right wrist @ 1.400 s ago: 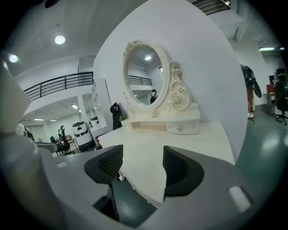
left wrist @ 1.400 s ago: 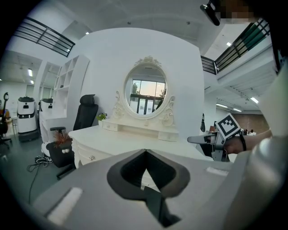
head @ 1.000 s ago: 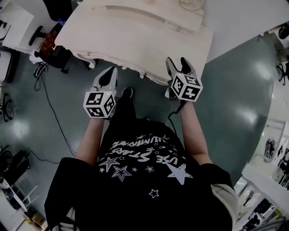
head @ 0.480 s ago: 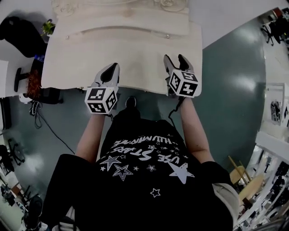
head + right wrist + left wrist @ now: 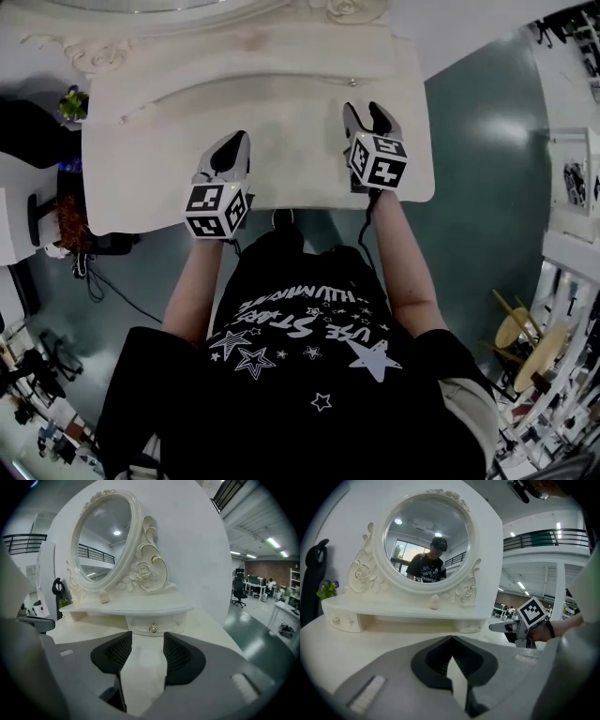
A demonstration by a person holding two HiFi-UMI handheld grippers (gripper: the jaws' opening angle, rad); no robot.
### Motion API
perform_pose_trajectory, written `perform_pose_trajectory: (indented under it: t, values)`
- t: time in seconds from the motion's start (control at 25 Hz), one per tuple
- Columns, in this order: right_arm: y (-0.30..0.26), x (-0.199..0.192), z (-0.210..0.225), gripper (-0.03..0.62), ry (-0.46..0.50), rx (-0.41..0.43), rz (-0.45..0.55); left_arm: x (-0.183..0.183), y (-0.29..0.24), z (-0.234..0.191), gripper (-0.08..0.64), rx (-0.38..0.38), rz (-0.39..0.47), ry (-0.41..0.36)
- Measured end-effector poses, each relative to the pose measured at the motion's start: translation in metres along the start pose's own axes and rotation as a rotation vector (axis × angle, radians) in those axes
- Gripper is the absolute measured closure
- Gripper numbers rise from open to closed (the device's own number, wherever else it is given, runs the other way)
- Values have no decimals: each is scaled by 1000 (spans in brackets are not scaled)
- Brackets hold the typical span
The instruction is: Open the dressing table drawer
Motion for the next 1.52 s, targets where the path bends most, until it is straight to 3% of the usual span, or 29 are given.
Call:
perform_pose_trajectory:
  t: [0.32,0.72,1.0,1.52]
  values:
    - [-33,1,20,369,-3,-79,-24,-2,-34,-6,558,-52,-32,-6]
    - [-66,3,25,387,47,-97,-68,-2,-52,-11,558,-80,-43,-8]
    - [-71,6,31,465,58,-176,-67,-2,-53,-17,558,-87,-40,-10]
    - [-59,-2,27,469,41,-179,-71,-4,-42,-15,558,-97,-37,-10]
Point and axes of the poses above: the fingertips, and each gripper's own axes: y backward along the fingers, z to its right, x out of its top, the point moved 2 cm from there along y, backward along the fingers, and after that the axes turned 14 degrees about x, right-handed, at the moved point
